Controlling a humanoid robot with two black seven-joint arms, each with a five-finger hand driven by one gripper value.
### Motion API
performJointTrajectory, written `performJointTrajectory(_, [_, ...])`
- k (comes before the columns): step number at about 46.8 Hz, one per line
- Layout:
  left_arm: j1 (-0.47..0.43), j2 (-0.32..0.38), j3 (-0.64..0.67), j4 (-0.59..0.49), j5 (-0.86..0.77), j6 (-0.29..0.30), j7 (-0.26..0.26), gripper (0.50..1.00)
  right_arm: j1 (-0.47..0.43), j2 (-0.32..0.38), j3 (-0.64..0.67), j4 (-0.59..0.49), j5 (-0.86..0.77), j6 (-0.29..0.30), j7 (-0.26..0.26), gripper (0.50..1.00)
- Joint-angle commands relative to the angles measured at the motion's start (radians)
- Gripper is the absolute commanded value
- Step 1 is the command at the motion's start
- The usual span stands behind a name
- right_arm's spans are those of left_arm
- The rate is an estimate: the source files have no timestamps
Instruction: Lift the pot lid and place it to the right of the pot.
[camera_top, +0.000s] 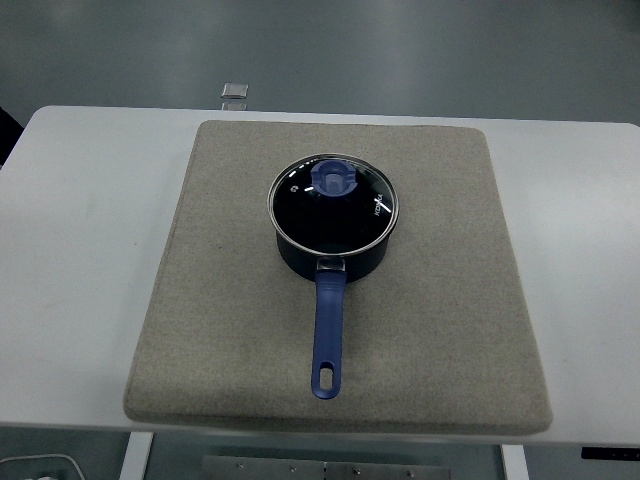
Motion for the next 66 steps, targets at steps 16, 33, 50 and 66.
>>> performJointTrajectory(16, [0.000,0.000,0.000,0.000,0.000,0.000,0.000,1.000,-0.071,0.002,-0.002,0.139,-0.264,-0.094,0.039,0.901])
performJointTrajectory(33, [0.000,0.000,0.000,0.000,0.000,0.000,0.000,1.000,-0.155,0.017,-0.004,0.144,-0.337,-0.224,0.039,0.901])
performJointTrajectory(50, [0.000,0.000,0.000,0.000,0.000,0.000,0.000,1.000,-0.186,0.032,-0.005,0.179,-0.458,-0.340,0.068,0.897])
performJointTrajectory(66, [0.000,0.000,0.000,0.000,0.000,0.000,0.000,1.000,-0.186,0.037,-0.012,0.274,-0.612,-0.471,0.068,0.891])
